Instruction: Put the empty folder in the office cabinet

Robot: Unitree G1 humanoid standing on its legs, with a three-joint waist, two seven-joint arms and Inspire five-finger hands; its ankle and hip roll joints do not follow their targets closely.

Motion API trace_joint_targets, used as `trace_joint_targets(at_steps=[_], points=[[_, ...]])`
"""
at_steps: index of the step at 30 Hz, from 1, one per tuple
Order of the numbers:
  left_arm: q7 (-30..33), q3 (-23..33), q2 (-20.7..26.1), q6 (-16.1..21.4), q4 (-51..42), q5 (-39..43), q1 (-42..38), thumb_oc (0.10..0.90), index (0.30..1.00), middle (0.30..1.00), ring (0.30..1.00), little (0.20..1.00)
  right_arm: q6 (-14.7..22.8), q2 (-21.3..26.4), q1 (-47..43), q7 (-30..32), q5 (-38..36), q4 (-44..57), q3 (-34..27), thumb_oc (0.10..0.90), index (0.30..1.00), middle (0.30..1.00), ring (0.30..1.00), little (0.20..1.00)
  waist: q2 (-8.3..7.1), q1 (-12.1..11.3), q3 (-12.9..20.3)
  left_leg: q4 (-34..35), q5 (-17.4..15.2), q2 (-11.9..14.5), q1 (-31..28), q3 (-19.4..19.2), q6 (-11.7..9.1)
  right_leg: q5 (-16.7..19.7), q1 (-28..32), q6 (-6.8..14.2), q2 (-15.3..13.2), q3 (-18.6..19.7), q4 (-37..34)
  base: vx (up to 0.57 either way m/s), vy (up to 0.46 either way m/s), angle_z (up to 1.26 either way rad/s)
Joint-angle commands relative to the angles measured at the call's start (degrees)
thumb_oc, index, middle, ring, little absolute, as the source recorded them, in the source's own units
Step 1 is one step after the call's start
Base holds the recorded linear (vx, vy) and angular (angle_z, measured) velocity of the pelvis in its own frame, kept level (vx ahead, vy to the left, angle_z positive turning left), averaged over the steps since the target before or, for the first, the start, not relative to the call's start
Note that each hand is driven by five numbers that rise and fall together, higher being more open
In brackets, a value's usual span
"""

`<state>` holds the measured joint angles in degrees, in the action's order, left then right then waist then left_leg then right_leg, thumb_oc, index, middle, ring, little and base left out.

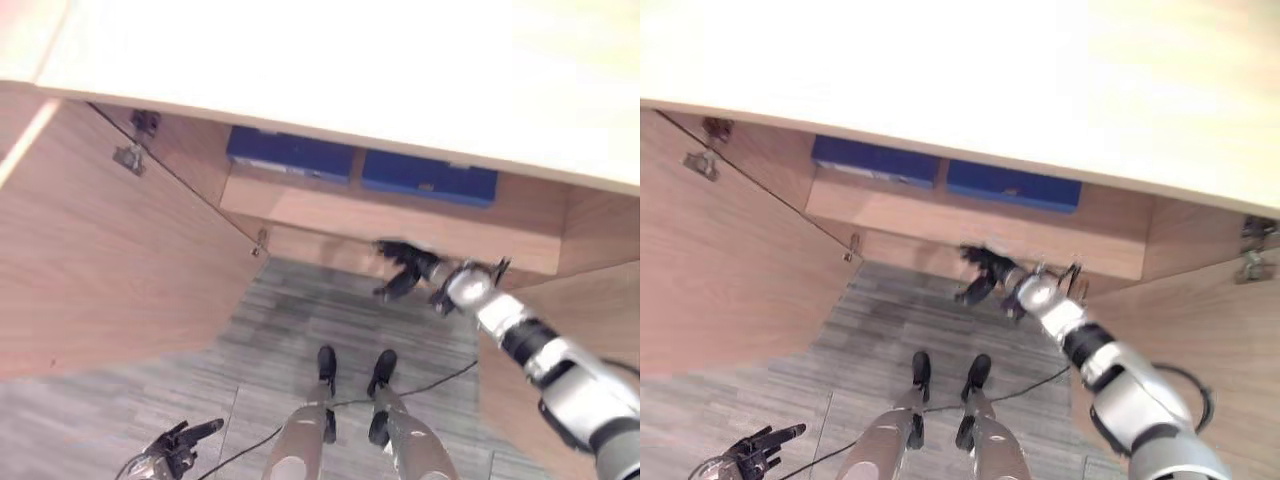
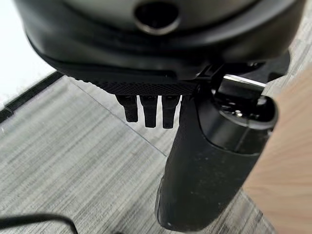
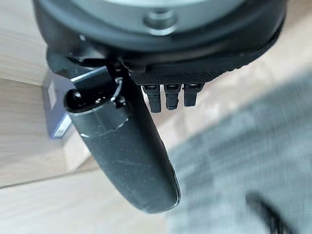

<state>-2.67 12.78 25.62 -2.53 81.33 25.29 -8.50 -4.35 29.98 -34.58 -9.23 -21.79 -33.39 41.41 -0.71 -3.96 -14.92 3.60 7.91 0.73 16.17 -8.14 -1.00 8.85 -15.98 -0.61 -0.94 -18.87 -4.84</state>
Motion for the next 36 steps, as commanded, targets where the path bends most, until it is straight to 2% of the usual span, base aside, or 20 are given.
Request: trace_joint_targets(at_steps=[1,3,9,10,12,13,14,16,17,19,22,23,24,26,28,29,33,34,35,36], points=[[3.41,0.29,3.08,-0.43,6.16,-3.36,5.95,0.800,0.900,0.900,0.900,0.900,4.25,-1.23,2.08,-1.64,-4.96,4.14,-4.93,0.800,0.900,0.900,0.900,0.900,-2.98,1.37,6.12,1.40,-3.00,-0.62,-2.30,-0.63,-1.38,-3.36,3.70,6.07,-2.74,3.68,-0.16,0.10,0.103,-0.31],[3.57,3.24,2.31,-0.75,6.19,-2.57,7.14,0.800,0.900,0.900,0.900,0.900,3.77,1.53,10.36,-3.83,-6.01,9.20,-8.49,0.800,0.900,0.900,0.900,0.900,-3.84,2.09,9.24,1.40,-4.57,-0.58,-5.84,-1.52,-0.99,-4.29,6.74,6.25,-2.53,4.21,-0.16,0.11,0.112,-0.25],[4.18,5.47,-0.15,-0.79,5.68,-2.31,8.71,0.800,0.900,0.900,0.900,0.900,2.70,1.23,22.73,-5.24,-5.45,8.27,-13.69,0.800,0.900,0.900,0.900,0.900,-5.07,3.49,13.29,1.40,-6.80,-0.62,-10.94,-3.19,-0.37,-4.96,10.77,6.58,-2.00,5.54,-0.16,0.05,0.095,-0.23],[3.69,5.62,-1.10,-1.19,5.70,-3.38,9.77,0.800,0.900,0.900,0.900,0.900,2.35,0.29,28.23,-5.02,-4.32,7.16,-16.43,0.800,0.900,0.900,0.900,0.900,-5.53,4.39,14.62,1.40,-7.68,-0.53,-12.65,-4.01,-0.21,-5.05,11.99,6.70,-1.87,5.99,-0.16,0.04,0.073,-0.41],[3.68,5.59,-1.58,-1.30,5.75,-3.81,10.34,0.800,0.900,0.900,0.900,0.900,2.15,-1.06,30.42,-4.64,-4.90,5.81,-18.05,0.800,0.900,0.900,0.900,0.900,-5.73,4.67,15.16,1.40,-7.96,-0.45,-13.44,-4.47,-0.17,-5.09,12.55,6.72,-1.78,6.31,-0.16,0.03,0.060,-0.33],[3.48,5.25,-2.24,-1.36,5.83,-4.29,10.84,0.800,0.900,0.900,0.900,0.900,2.26,-2.93,32.36,-3.69,-5.84,2.70,-19.96,0.800,0.900,0.900,0.900,0.900,-5.75,5.23,15.74,1.40,-8.23,-0.48,-14.08,-4.79,-0.07,-5.07,12.92,6.71,-1.69,6.66,-0.16,0.04,0.058,-0.35],[4.05,3.63,-3.96,0.48,5.22,-3.88,11.21,0.800,0.900,0.900,0.900,0.900,2.60,-6.41,35.49,-1.68,-7.22,-2.47,-23.26,0.800,0.900,0.900,0.900,0.900,-5.71,6.25,16.61,1.40,-8.85,-0.48,-15.04,-5.60,0.25,-5.02,13.45,6.77,-1.57,7.30,-0.13,0.06,0.084,-0.25],[4.54,0.44,-7.76,-0.12,4.16,-4.39,9.26,0.800,0.900,0.900,0.900,0.900,2.84,-9.73,37.04,1.00,-10.76,-8.60,-27.18,0.800,0.900,0.900,0.900,0.900,-5.07,8.26,17.43,1.40,-9.35,-0.25,-16.21,-7.60,0.52,-4.71,13.46,6.89,-1.27,8.88,-0.11,0.03,0.074,-0.28],[4.55,0.42,-7.75,-0.12,4.16,-4.38,9.23,0.800,0.900,0.900,0.900,0.900,2.85,-9.75,37.02,1.00,-10.76,-8.61,-27.21,0.800,0.900,0.900,0.900,0.900,-5.11,8.18,17.53,1.40,-9.24,-0.26,-16.04,-7.69,0.52,-4.61,13.28,6.86,-1.28,8.96,-0.13,0.01,0.086,-0.47],[3.46,-2.80,-10.24,0.08,3.71,-3.34,8.60,0.800,0.900,0.900,0.900,0.900,3.45,-14.66,39.12,2.56,-17.12,-18.77,-32.05,0.800,0.900,0.900,0.900,0.900,-4.11,10.31,18.44,1.40,-10.03,-0.22,-17.26,-10.13,0.94,-3.99,12.91,7.09,-0.91,11.38,-0.03,0.01,0.103,-0.76],[2.55,-3.85,-10.88,0.42,3.90,-2.85,8.77,0.800,0.900,0.900,0.900,0.900,3.27,-16.71,39.18,3.99,-19.62,-30.69,-37.37,0.800,0.900,0.900,0.900,0.900,-2.97,11.95,18.45,1.40,-10.85,-0.37,-18.41,-11.93,1.46,-3.55,12.72,7.59,-0.66,13.20,0.19,0.01,0.074,-0.93],[2.55,-3.86,-10.88,0.42,3.91,-2.84,8.74,0.800,0.900,0.900,0.900,0.900,3.29,-16.71,39.14,3.96,-19.62,-30.74,-37.39,0.800,0.900,0.900,0.900,0.900,-2.97,11.88,18.40,1.40,-10.87,-0.37,-18.45,-11.99,1.47,-3.55,12.74,7.59,-0.64,13.26,0.20,0.00,0.086,-0.62],[2.17,-4.09,-10.64,0.54,4.34,-2.55,8.37,0.800,0.900,0.900,0.900,0.900,3.08,-16.91,39.10,4.91,-22.18,-36.86,-41.26,0.800,0.900,0.900,0.900,0.900,-2.30,13.31,18.28,1.40,-11.31,-0.50,-19.06,-13.55,1.90,-3.11,12.38,8.00,-0.54,14.72,0.47,-0.01,0.082,-0.28],[1.92,-4.29,-10.50,0.63,4.49,-2.49,8.07,0.800,0.900,0.900,0.900,0.900,3.15,-16.79,39.38,5.10,-23.29,-39.20,-43.04,0.800,0.900,0.900,0.900,0.900,-2.01,13.89,18.08,1.40,-11.47,-0.58,-19.24,-14.20,2.00,-2.87,12.13,8.16,-0.51,15.45,0.77,-0.01,0.069,-0.38],[1.08,-4.77,-9.89,0.56,4.91,-2.90,7.44,0.800,0.900,0.900,0.900,0.900,3.16,-16.12,41.33,5.51,-27.31,-44.43,-48.94,0.800,0.900,0.900,0.900,0.900,-1.25,16.08,17.49,1.40,-11.49,-0.71,-19.05,-15.17,2.09,-2.56,11.31,8.50,-0.73,16.46,1.38,-0.02,0.076,-0.53],[1.07,-4.79,-9.89,0.57,4.93,-2.90,7.42,0.800,0.900,0.900,0.900,0.900,3.17,-16.11,41.32,5.50,-27.31,-44.45,-48.96,0.800,0.900,0.900,0.900,0.900,-1.24,16.07,17.49,1.40,-11.49,-0.71,-19.04,-15.17,2.10,-2.57,11.29,8.50,-0.73,16.46,1.39,-0.02,0.061,-0.19],[-0.28,-6.53,-9.09,0.77,5.71,-5.84,7.19,0.800,0.900,0.900,0.900,0.900,3.83,-13.56,43.99,6.28,-28.67,-48.51,-55.14,0.800,0.900,0.900,0.900,0.900,-0.60,18.84,16.17,1.40,-11.60,-0.89,-18.16,-15.45,2.25,-2.19,9.62,9.21,-1.20,16.67,2.43,-0.04,0.060,-0.11],[-0.52,-7.59,-8.72,0.94,5.54,-7.12,6.81,0.800,0.900,0.900,0.900,0.900,4.64,-12.59,43.76,6.98,-29.49,-48.74,-57.26,0.800,0.900,0.900,0.900,0.900,0.08,19.66,14.24,1.40,-12.90,-0.58,-17.93,-15.35,2.24,-2.77,8.04,10.48,-1.49,16.72,4.26,-0.12,0.066,-0.04],[-0.38,-7.72,-8.53,1.02,5.56,-7.71,6.94,0.800,0.900,0.900,0.900,0.900,5.16,-12.02,43.42,7.38,-29.93,-48.41,-58.04,0.800,0.900,0.900,0.900,0.900,0.37,19.33,13.02,1.40,-12.65,0.01,-17.59,-16.60,2.16,-2.73,6.86,10.72,-2.14,14.48,5.53,-0.10,0.057,-0.15],[-0.37,-7.76,-8.61,1.03,5.59,-7.73,6.85,0.800,0.900,0.900,0.900,0.900,5.16,-11.97,43.39,7.42,-29.92,-48.39,-58.13,0.800,0.900,0.900,0.900,0.900,0.50,19.20,12.90,1.40,-12.82,0.05,-17.70,-16.66,2.20,-2.90,6.81,10.79,-2.09,14.54,5.79,-0.11,-0.020,-0.35]])
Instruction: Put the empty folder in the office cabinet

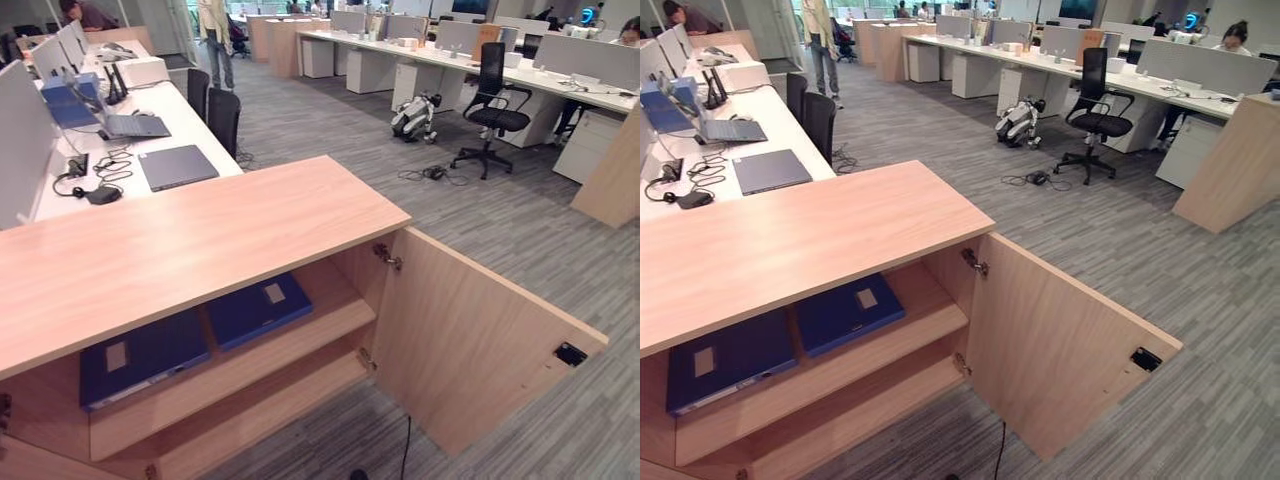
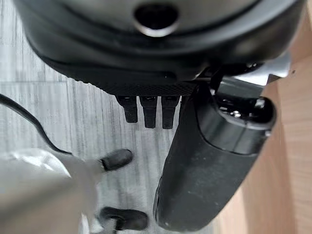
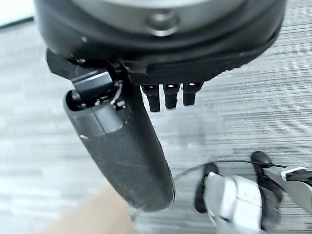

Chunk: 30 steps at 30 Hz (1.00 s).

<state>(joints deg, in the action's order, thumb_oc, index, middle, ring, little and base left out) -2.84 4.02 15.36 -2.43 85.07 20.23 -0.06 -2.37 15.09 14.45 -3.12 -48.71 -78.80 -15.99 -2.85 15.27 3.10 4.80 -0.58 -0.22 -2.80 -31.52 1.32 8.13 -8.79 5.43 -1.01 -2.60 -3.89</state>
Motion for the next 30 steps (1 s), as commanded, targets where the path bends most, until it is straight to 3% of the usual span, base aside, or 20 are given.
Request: trace_joint_targets(at_steps=[1,2,8,14,18,30], points=[[-0.19,1.05,1.80,0.85,1.84,-3.01,-1.28,0.800,0.900,0.900,0.900,0.900,3.54,3.10,-5.62,1.37,-3.32,-2.32,-1.22,0.800,0.900,0.900,0.900,0.900,2.75,-0.43,-5.56,0.20,-3.93,1.55,1.63,5.77,-0.38,-2.39,-0.36,4.58,-3.11,-5.00,5.16,-0.14,-0.057,-0.59],[-0.36,1.70,2.17,0.59,1.91,-3.89,-0.12,0.800,0.900,0.900,0.900,0.900,4.69,3.56,-4.78,1.95,-3.13,-0.20,-2.50,0.800,0.900,0.900,0.900,0.900,3.17,-1.28,-6.28,0.20,-2.66,3.15,2.40,3.36,-1.19,-4.45,0.07,3.53,-6.27,-13.09,7.22,-0.16,-0.082,-0.79],[-1.55,3.09,1.83,1.21,0.34,-6.44,3.17,0.800,0.900,0.900,0.900,0.900,9.12,7.56,-2.70,5.01,1.70,12.98,-6.93,0.800,0.900,0.900,0.900,0.900,2.73,-2.20,-6.26,0.20,-2.18,4.07,2.53,-0.80,-1.05,-4.49,3.20,3.87,-11.16,-18.25,8.09,-0.04,-0.086,-0.88],[-1.53,4.26,1.26,1.68,-3.29,-5.83,3.23,0.800,0.900,0.900,0.900,0.900,10.38,11.39,-0.48,9.44,15.78,31.91,-6.03,0.800,0.900,0.900,0.900,0.900,1.55,-2.93,-5.21,0.20,-1.88,3.95,1.02,-2.47,-1.53,-4.26,5.30,4.00,-8.48,-18.24,1.99,0.05,-0.162,-0.40],[-1.50,4.76,1.24,1.68,-5.41,-4.10,3.09,0.800,0.900,0.900,0.900,0.900,10.24,17.49,-3.90,10.09,26.94,43.99,-3.77,0.800,0.900,0.900,0.900,0.900,1.17,-3.58,-5.25,0.10,-1.19,5.73,-1.02,-3.06,-2.52,-5.39,6.53,3.00,-6.48,-16.91,1.32,0.05,-0.218,-0.32],[-2.29,6.77,1.69,1.21,-4.78,-4.90,8.09,0.800,0.900,0.900,0.900,0.900,11.44,24.63,-10.62,4.61,32.77,57.60,4.18,0.800,0.900,0.900,0.900,0.900,0.96,-7.80,-5.80,-1.90,1.35,9.38,-1.41,-1.75,-5.39,-9.29,9.31,0.25,-3.07,-17.66,0.89,0.03,-0.135,0.04]])
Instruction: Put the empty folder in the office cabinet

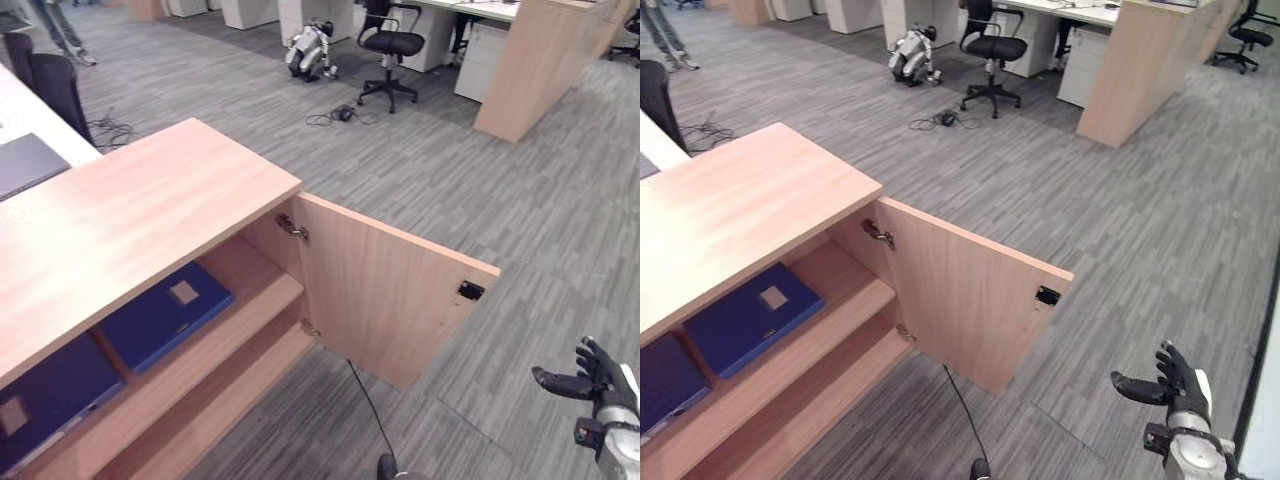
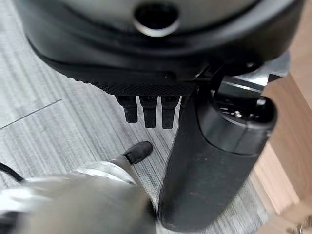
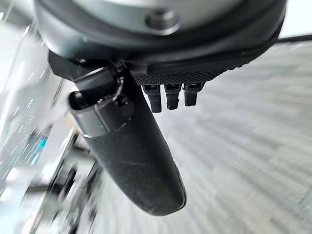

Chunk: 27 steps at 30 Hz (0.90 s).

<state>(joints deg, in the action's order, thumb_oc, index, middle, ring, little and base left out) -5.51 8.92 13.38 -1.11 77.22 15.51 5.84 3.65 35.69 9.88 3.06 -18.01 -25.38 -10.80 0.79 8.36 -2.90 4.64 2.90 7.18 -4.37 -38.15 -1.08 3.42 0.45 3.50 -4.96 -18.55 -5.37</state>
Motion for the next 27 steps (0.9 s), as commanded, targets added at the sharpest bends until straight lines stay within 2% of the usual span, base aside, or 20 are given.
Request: trace_joint_targets(at_steps=[1,4,5,8,9,11,14,18,21,23,26,27], points=[[0.14,2.53,3.88,-0.12,3.22,-0.03,2.89,0.800,0.900,0.900,0.900,0.900,5.39,6.11,-6.66,-4.46,2.91,7.97,1.65,0.800,0.900,0.900,0.900,0.900,-2.85,-1.75,0.01,-1.99,-1.69,2.46,0.36,5.05,-3.37,-5.06,0.40,1.83,1.29,-1.99,2.24,0.01,-0.083,0.19],[-0.16,2.93,3.84,-0.25,3.39,0.08,3.60,0.800,0.900,0.900,0.900,0.900,5.61,7.82,-7.41,-6.18,2.77,10.35,3.85,0.800,0.900,0.900,0.900,0.900,-2.90,-2.19,-0.04,-2.15,-1.33,2.83,0.38,5.22,-3.72,-5.41,0.81,1.50,1.58,-2.35,2.09,0.01,-0.067,0.08],[-0.61,3.16,3.81,-0.10,3.49,0.21,3.97,0.800,0.900,0.900,0.900,0.900,5.62,9.33,-7.82,-8.88,2.57,13.48,6.16,0.800,0.900,0.900,0.900,0.900,-3.11,-2.67,-0.12,-2.17,-1.08,3.08,0.42,5.23,-3.96,-5.65,1.09,1.30,1.88,-2.65,1.85,0.00,-0.067,0.03],[-0.94,3.35,3.64,-0.05,3.49,0.43,4.38,0.800,0.900,0.900,0.900,0.900,5.85,11.07,-9.32,-11.48,0.81,16.52,9.14,0.800,0.900,0.900,0.900,0.900,-3.26,-3.13,-0.06,-2.36,-0.75,3.43,0.55,5.36,-4.26,-5.85,1.38,1.07,2.23,-2.97,1.55,0.01,-0.063,0.10],[-1.09,3.32,3.68,0.00,3.54,0.59,4.65,0.800,0.900,0.900,0.900,0.900,6.44,12.26,-11.05,-14.45,-2.65,20.39,12.03,0.800,0.900,0.900,0.900,0.900,-3.46,-3.69,-0.08,-2.43,-0.48,3.64,0.64,5.32,-4.53,-6.02,1.54,0.92,2.59,-3.11,1.28,0.00,-0.060,0.18],[-1.11,3.46,3.59,0.06,3.57,0.53,4.76,0.800,0.900,0.900,0.900,0.900,6.68,12.61,-11.54,-14.82,-4.00,20.87,12.81,0.800,0.900,0.900,0.900,0.900,-3.48,-3.68,-0.10,-2.43,-0.40,3.72,0.66,5.31,-4.61,-6.04,1.63,0.88,2.72,-3.15,1.18,0.00,-0.024,0.03],[-1.21,3.27,3.60,0.11,3.64,0.58,4.76,0.800,0.900,0.900,0.900,0.900,6.74,13.96,-14.27,-19.13,-10.01,25.56,16.94,0.800,0.900,0.900,0.900,0.900,-3.84,-4.21,0.02,-2.52,-0.10,3.98,0.88,5.38,-4.90,-6.10,1.79,0.79,3.11,-3.25,0.82,-0.01,-0.032,-0.04],[-1.54,2.06,3.54,0.49,3.56,0.36,4.70,0.800,0.900,0.900,0.900,0.900,6.84,18.30,-20.87,-23.31,-16.34,32.63,23.44,0.800,0.900,0.900,0.900,0.900,-4.40,-4.81,0.47,-2.47,-0.02,4.30,0.63,5.17,-5.23,-6.19,1.88,0.66,3.55,-3.39,0.65,0.00,-0.021,-0.06],[-1.57,1.79,3.32,0.56,3.64,0.21,4.92,0.800,0.900,0.900,0.900,0.900,7.07,18.04,-23.78,-23.58,-18.22,32.93,25.59,0.800,0.900,0.900,0.900,0.900,-4.50,-5.04,0.67,-2.47,0.09,4.38,0.58,5.10,-5.32,-6.23,1.95,0.60,3.65,-3.35,0.63,0.00,-0.011,-0.10],[-1.38,1.41,3.15,0.67,3.45,0.19,5.10,0.800,0.900,0.900,0.900,0.900,6.56,15.41,-25.74,-24.51,-21.62,34.68,27.47,0.800,0.900,0.900,0.900,0.900,-4.56,-5.55,0.82,-2.52,0.16,4.54,0.71,5.13,-5.35,-6.23,1.90,0.56,3.80,-3.49,0.62,-0.01,-0.010,-0.03],[-1.08,0.92,2.89,0.78,3.33,0.25,5.30,0.800,0.900,0.900,0.900,0.900,5.33,7.89,-26.39,-25.20,-24.89,33.81,30.91,0.800,0.900,0.900,0.900,0.900,-4.59,-6.24,0.80,-2.46,0.21,4.58,0.81,5.38,-5.30,-6.11,1.90,0.56,3.71,-3.84,0.63,-0.01,0.002,0.03],[-1.08,1.00,2.95,0.78,3.32,0.26,5.35,0.800,0.900,0.900,0.900,0.900,5.36,7.77,-26.50,-25.21,-24.87,33.70,31.02,0.800,0.900,0.900,0.900,0.900,-4.67,-6.17,0.82,-2.46,0.22,4.57,0.81,5.38,-5.30,-6.11,1.90,0.56,3.71,-3.84,0.63,0.00,0.000,0.00]])
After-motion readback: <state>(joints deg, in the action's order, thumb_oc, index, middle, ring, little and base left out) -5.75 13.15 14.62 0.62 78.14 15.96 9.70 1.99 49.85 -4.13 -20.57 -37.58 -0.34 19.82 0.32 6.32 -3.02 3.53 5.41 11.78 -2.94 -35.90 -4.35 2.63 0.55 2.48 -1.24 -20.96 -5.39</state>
